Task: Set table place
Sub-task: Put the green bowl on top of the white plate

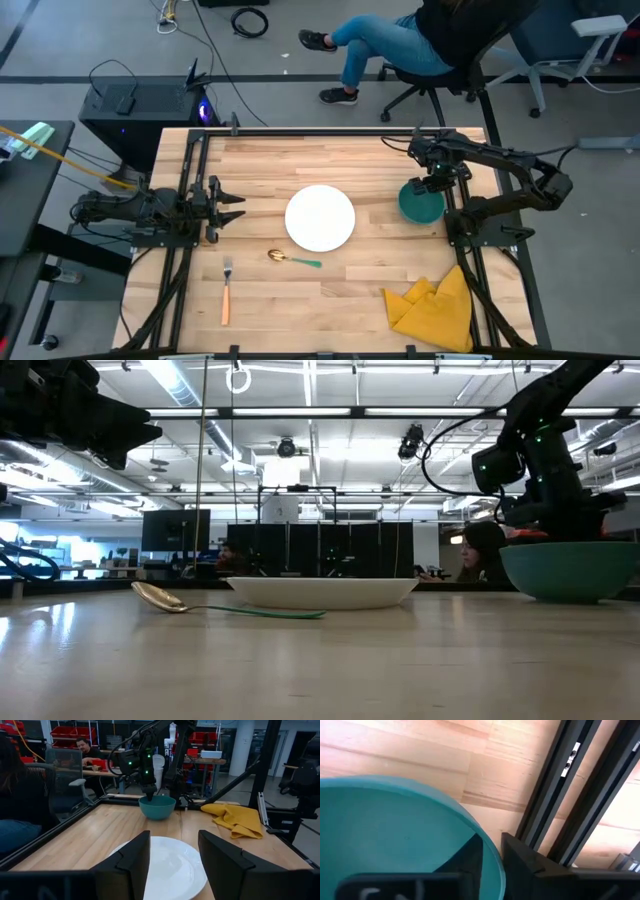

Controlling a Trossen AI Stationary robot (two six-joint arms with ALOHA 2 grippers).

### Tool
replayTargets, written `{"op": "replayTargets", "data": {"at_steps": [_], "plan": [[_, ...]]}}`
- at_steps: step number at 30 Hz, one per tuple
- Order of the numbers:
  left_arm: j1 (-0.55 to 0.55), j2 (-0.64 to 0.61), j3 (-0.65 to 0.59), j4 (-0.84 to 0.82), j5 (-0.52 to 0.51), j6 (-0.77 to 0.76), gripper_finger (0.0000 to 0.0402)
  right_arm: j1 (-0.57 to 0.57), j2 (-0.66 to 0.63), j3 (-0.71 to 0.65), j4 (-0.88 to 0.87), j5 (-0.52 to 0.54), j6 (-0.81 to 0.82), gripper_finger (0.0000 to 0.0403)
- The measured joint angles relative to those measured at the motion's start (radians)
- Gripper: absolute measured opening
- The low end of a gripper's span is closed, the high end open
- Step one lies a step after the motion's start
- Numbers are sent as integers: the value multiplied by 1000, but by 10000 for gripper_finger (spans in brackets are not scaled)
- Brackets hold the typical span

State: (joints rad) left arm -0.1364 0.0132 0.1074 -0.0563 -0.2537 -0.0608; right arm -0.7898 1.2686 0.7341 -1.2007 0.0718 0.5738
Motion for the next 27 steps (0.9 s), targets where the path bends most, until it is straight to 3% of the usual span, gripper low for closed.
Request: {"op": "replayTargets", "data": {"at_steps": [5, 15, 20, 27], "plan": [[0, 0, 0, 0, 0, 0, 178, 0, -3, 4, 17, -7, -43, 14], [0, 0, 0, 0, 0, 0, 175, 7, -62, 61, 34, 4, -101, 7], [0, 0, 0, 0, 0, 0, 178, 61, -106, 174, 32, -2, -103, 5], [0, 0, 0, 0, 0, 0, 174, 174, -108, 451, 71, -18, -102, 5]]}}
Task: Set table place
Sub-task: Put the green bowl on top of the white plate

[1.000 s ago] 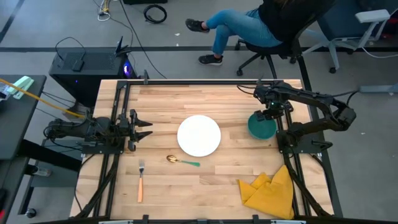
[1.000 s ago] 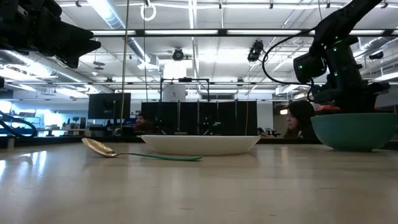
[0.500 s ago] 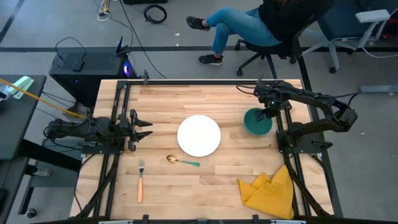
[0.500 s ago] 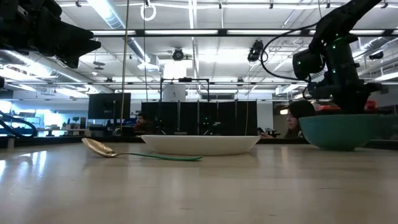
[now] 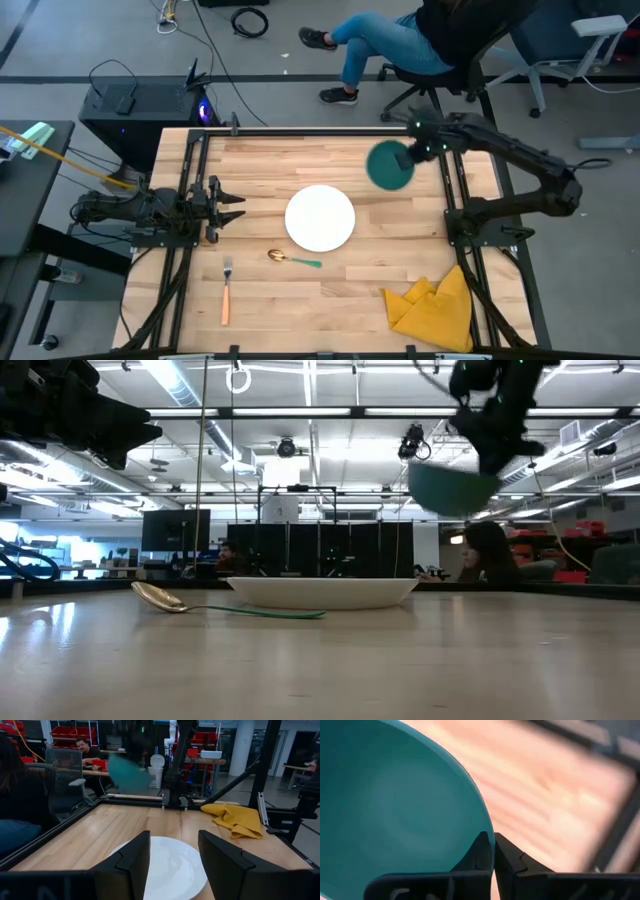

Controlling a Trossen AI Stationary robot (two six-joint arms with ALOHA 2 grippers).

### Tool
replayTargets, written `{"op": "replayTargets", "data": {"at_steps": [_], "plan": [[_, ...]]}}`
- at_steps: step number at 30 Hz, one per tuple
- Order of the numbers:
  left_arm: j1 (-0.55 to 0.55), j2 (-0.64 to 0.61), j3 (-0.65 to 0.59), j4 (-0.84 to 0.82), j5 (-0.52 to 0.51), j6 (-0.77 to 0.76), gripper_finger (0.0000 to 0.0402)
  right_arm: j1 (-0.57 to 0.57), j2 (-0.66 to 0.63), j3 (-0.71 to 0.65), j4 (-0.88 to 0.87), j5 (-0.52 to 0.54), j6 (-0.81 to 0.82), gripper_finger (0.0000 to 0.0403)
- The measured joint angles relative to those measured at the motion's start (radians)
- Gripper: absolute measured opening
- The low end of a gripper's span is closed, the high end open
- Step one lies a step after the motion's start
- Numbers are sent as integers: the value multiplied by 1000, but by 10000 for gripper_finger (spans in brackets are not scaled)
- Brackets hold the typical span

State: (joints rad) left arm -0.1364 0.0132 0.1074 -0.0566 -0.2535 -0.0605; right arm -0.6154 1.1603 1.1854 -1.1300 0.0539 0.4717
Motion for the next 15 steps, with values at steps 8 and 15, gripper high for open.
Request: {"op": "replayTargets", "data": {"at_steps": [8, 15], "plan": [[0, 0, 0, 0, 0, 0, 177, 138, 70, 336, 136, -21, -18, 5], [0, 0, 0, 0, 0, 0, 175, 238, 238, 586, 161, -42, -57, 5]]}}
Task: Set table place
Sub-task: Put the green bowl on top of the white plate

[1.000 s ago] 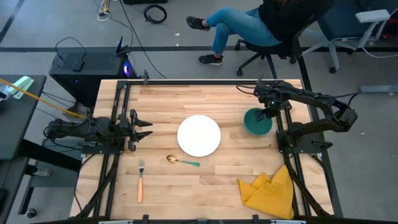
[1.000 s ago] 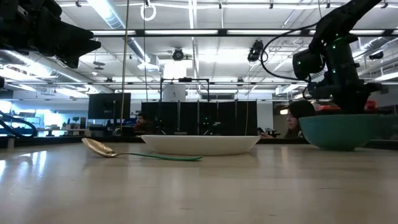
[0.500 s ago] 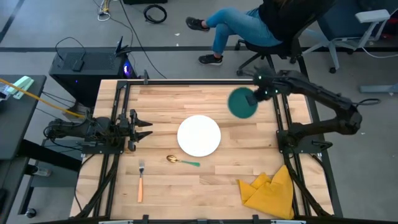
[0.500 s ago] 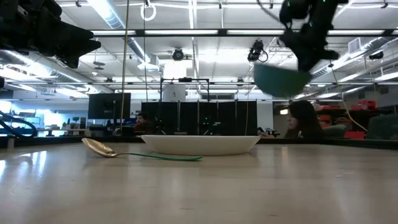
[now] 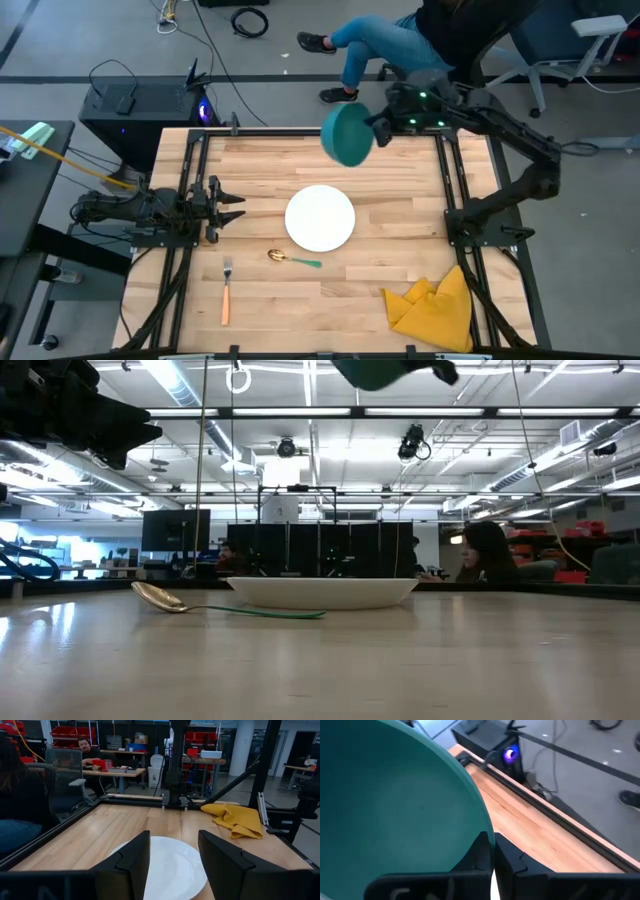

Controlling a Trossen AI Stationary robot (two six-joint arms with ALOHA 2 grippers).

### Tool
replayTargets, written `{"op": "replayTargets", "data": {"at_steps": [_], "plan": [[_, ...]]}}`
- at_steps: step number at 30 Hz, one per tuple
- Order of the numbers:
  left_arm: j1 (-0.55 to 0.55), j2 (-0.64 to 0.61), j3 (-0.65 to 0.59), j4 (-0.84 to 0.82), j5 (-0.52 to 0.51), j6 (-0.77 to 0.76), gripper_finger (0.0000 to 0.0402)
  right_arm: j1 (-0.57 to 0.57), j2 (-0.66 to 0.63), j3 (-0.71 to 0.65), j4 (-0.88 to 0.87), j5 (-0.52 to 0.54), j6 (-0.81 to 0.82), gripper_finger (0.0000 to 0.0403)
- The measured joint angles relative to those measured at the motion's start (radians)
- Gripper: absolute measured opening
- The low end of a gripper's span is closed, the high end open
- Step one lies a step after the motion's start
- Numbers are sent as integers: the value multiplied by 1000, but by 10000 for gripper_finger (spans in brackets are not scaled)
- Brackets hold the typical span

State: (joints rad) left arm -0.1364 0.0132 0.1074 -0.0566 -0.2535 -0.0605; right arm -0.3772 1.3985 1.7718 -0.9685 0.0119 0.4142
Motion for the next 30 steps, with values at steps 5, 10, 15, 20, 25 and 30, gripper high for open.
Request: {"op": "replayTargets", "data": {"at_steps": [5, 10, 15, 20, 25, 30], "plan": [[0, 0, 0, 0, 0, 0, 178, 35, 168, 136, -5, -86, -22, 5], [0, 0, 0, 0, 0, 0, 174, 52, 343, 228, -58, -164, -43, 5], [0, 0, 0, 0, 0, 0, 174, 54, 480, 252, -170, -199, -79, 5], [0, 0, 0, 0, 0, 0, 173, 56, 589, 251, -260, -204, -135, 5], [0, 0, 0, 0, 0, 0, 177, 80, 693, 251, -297, -204, -150, 5], [0, 0, 0, 0, 0, 0, 175, 111, 767, 250, -334, -205, -192, 5]]}}
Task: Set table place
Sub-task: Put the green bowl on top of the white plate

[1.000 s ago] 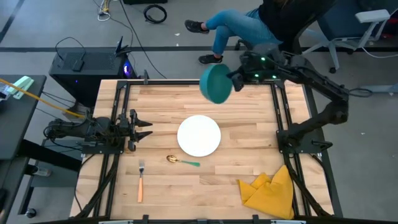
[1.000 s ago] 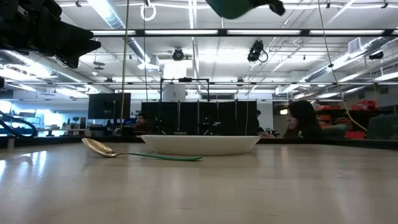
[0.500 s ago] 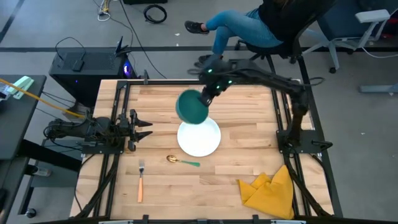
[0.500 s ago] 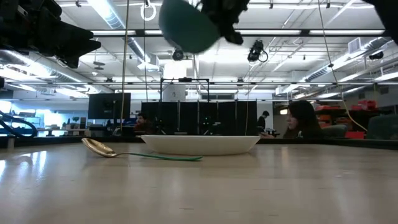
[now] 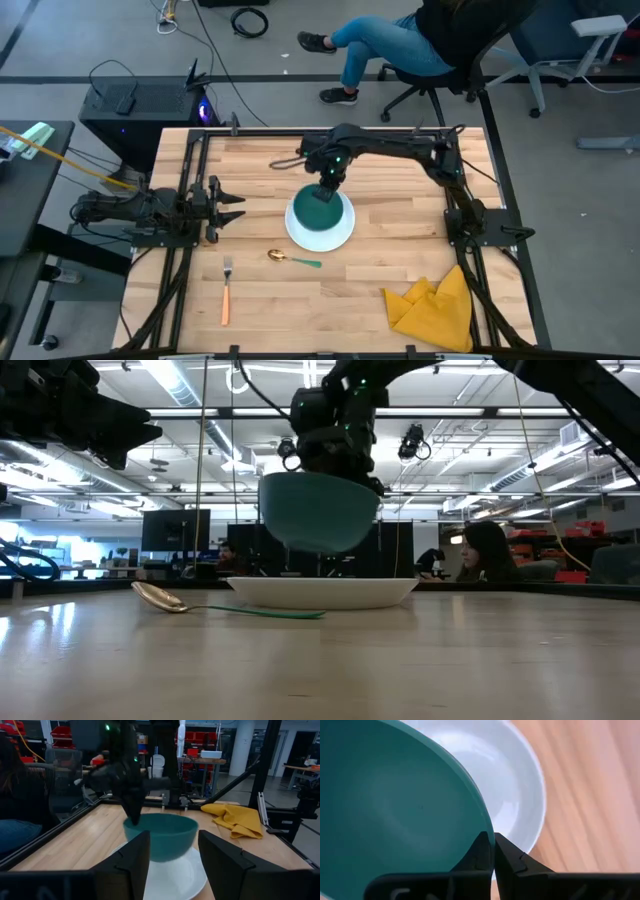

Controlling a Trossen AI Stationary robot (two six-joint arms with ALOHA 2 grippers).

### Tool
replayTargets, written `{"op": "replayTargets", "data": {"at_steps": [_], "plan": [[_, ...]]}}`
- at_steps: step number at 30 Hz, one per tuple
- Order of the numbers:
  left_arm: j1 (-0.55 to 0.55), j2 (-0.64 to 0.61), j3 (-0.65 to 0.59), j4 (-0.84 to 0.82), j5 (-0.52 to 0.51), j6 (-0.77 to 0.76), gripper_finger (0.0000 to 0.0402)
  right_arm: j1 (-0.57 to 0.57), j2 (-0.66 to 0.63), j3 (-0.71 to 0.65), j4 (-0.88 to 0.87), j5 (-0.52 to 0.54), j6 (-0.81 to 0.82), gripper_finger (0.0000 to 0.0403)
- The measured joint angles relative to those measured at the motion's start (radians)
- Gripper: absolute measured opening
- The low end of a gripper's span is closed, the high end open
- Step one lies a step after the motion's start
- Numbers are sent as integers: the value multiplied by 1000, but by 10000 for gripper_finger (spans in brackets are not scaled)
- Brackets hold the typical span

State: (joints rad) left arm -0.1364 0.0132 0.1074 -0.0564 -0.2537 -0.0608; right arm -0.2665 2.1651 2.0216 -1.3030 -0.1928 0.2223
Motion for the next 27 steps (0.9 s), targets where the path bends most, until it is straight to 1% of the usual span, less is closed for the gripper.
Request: {"op": "replayTargets", "data": {"at_steps": [5, 9, 16, 27], "plan": [[0, 0, 0, 0, 0, 0, 175, 14, 31, 0, -10, 9, -16, 5], [0, 0, 0, 0, 0, 0, 178, 19, 40, 0, -8, 68, -24, 5], [0, 0, 0, 0, 0, 0, 174, 19, 42, 0, -6, 110, -33, 5], [0, 0, 0, 0, 0, 0, 176, 19, 54, 0, 21, 110, -42, 5]]}}
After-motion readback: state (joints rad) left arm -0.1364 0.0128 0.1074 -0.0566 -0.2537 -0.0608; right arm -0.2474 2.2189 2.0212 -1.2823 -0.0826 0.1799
